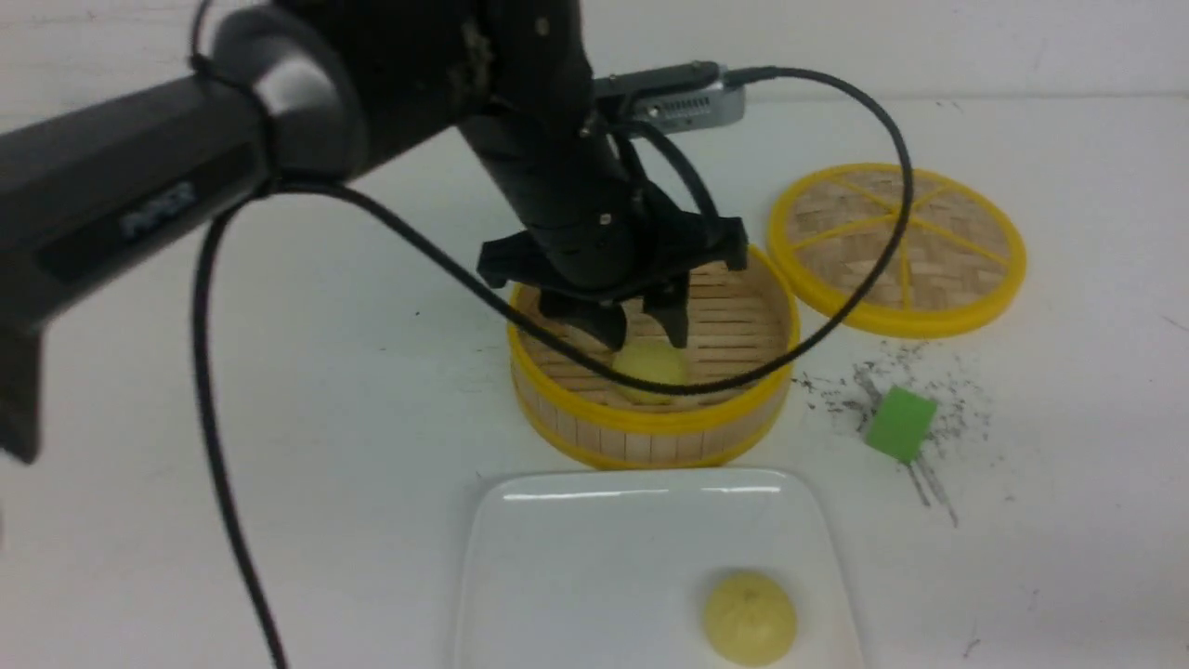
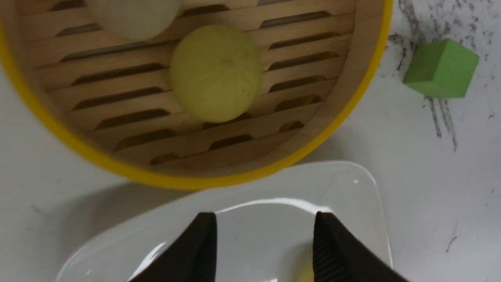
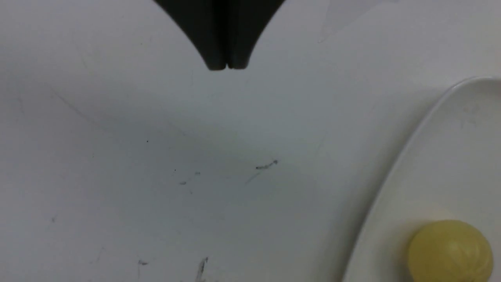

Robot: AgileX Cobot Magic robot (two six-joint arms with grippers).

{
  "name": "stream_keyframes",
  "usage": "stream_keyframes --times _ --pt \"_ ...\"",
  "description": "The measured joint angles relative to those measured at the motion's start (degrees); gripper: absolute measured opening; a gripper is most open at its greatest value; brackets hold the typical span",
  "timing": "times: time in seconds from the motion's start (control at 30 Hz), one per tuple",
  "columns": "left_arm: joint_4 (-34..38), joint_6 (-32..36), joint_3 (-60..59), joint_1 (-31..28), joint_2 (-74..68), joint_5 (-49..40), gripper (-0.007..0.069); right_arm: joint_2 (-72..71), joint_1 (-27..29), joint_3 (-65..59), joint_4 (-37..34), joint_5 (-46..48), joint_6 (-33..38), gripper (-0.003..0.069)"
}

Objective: Put the steamed buns into the plate on the white tablecloth.
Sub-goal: 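Reach into the bamboo steamer and grasp a bun with the left gripper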

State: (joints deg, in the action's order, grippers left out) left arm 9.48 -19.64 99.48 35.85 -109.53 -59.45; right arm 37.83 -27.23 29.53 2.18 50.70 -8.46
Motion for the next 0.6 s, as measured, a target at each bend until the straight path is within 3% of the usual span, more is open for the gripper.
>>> stream_keyframes --times 0.17,0.6 --pt "-2.27 -0.07 8.18 0.24 -7.98 -1.53 0.0361 -0.16 0.0 0.0 0.0 -0.42 0.0 -0.0012" --pt "-8.59 -0.86 9.47 0.36 -13.42 0.33 0.037 -0.16 0.0 -0.05 -0.07 -0.53 0.0 -0.0007"
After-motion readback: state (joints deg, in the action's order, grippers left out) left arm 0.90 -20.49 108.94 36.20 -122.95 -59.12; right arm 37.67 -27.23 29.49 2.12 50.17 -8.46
